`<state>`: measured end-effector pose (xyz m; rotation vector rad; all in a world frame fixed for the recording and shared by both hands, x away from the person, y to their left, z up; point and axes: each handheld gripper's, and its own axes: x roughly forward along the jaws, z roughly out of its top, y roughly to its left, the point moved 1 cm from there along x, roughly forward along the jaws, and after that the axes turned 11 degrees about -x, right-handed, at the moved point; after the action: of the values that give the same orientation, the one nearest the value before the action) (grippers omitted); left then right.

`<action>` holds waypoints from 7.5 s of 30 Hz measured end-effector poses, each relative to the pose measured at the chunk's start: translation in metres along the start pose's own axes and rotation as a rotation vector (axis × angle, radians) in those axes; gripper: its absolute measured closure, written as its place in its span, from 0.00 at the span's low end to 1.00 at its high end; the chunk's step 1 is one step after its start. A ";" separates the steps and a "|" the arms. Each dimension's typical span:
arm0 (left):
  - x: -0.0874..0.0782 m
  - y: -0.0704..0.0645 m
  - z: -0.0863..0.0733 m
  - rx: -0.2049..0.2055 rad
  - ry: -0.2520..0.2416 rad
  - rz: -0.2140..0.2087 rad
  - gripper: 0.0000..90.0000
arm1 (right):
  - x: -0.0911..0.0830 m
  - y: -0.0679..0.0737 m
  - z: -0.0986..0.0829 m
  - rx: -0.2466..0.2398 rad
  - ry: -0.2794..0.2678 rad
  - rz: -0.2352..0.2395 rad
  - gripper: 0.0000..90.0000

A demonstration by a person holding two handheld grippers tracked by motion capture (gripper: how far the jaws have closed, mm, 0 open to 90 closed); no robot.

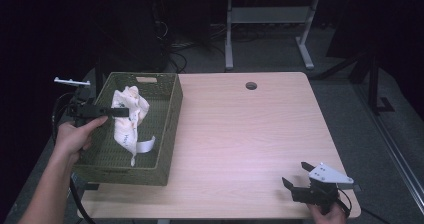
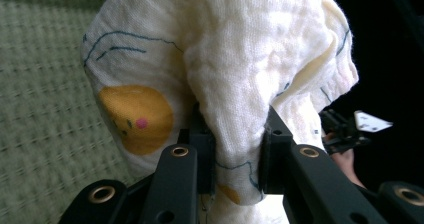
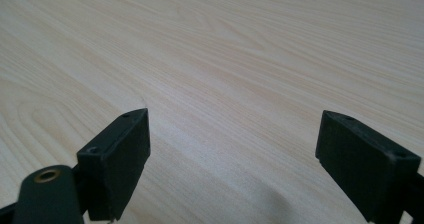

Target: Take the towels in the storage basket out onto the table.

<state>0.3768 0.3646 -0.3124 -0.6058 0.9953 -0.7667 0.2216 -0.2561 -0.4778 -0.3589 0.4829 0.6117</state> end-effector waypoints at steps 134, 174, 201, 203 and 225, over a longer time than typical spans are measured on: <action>0.277 -0.129 -0.010 0.115 0.246 -0.199 0.80 | -0.008 -0.004 0.002 0.014 -0.057 0.005 0.15; 0.341 -0.111 -0.048 0.398 0.179 0.371 0.77 | -0.007 -0.004 0.002 0.015 -0.050 0.008 0.15; 0.356 -0.107 -0.063 0.460 0.165 0.437 0.66 | -0.007 -0.005 0.001 0.017 -0.054 0.011 0.15; 0.353 -0.108 -0.063 0.458 0.153 0.429 0.63 | -0.008 -0.005 0.001 0.020 -0.055 0.012 0.15; 0.328 -0.118 -0.068 0.471 0.073 0.329 0.43 | -0.006 -0.005 0.000 0.014 -0.038 0.000 0.15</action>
<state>0.3905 0.0262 -0.4184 -0.0051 0.9087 -0.6987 0.2203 -0.2632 -0.4734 -0.3339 0.4508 0.6138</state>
